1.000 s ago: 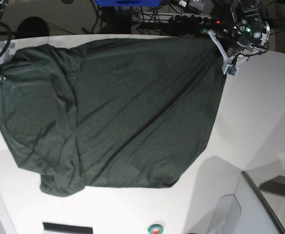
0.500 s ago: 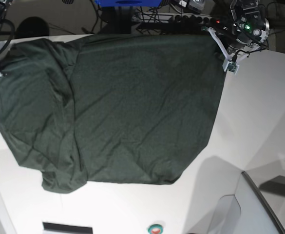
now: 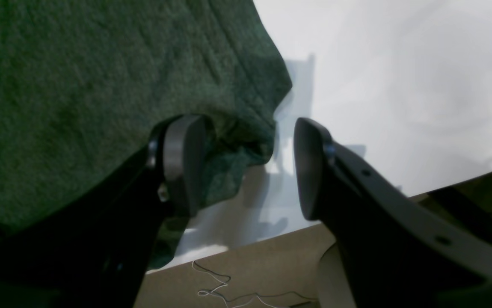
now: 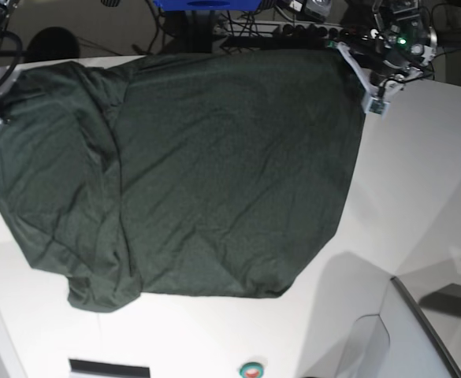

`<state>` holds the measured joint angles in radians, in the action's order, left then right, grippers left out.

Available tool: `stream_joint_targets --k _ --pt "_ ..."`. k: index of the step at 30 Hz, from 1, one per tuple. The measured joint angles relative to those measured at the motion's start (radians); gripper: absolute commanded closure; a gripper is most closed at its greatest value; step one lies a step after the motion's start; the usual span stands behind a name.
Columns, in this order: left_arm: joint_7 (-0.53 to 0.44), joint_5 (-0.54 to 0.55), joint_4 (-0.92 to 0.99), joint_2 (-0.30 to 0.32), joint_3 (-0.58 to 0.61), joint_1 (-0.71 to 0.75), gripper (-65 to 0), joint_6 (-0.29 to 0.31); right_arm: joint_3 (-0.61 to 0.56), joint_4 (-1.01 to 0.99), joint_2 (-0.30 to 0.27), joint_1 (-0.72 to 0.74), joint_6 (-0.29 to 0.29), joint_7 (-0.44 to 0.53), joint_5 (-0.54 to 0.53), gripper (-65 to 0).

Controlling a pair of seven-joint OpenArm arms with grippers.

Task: Layout the t-shirt on the table in an organized manner, then fold the t-shirt properly
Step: 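Lower the shirt back onto the table with both grippers, laying it flat, then regrasp the shirt's shoulder edge with the left gripper, holding with right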

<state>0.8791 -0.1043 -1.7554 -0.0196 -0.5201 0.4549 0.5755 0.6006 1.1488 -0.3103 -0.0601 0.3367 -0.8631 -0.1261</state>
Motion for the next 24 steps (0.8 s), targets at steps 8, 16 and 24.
stream_joint_targets --k 8,16,24 --pt "0.007 0.000 -0.139 -0.009 -0.134 -0.006 -32.7 0.000 0.000 0.129 0.005 -0.029 0.000 -0.001 0.002 -31.4" --pt "0.021 0.150 -0.127 -0.006 -0.106 -0.061 -6.6 -0.003 0.000 0.192 0.003 -0.040 0.001 -0.007 0.001 -31.4" --pt "0.007 0.159 0.178 -0.008 -0.002 -0.292 0.0 -0.001 -0.086 0.140 -0.003 -0.032 0.003 0.133 0.002 -1.5"
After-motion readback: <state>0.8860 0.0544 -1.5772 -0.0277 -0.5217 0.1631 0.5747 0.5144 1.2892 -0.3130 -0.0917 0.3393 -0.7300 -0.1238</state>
